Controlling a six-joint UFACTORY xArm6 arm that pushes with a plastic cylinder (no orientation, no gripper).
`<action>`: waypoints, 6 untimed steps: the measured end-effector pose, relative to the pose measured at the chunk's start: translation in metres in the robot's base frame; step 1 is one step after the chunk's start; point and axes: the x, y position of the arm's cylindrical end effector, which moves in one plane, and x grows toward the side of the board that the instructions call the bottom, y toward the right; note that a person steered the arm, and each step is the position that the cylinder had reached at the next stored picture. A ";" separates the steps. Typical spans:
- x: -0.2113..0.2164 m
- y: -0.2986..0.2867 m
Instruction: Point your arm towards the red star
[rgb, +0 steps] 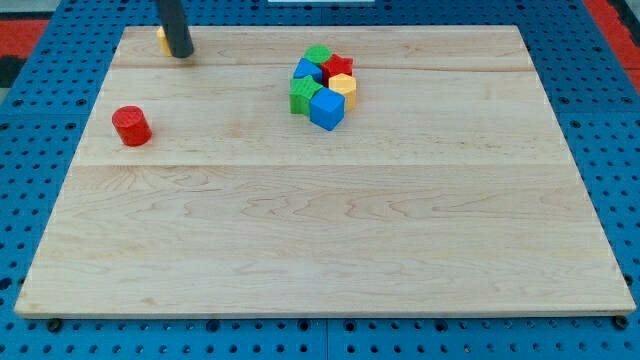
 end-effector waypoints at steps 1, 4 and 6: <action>0.017 0.067; -0.033 0.149; 0.019 0.223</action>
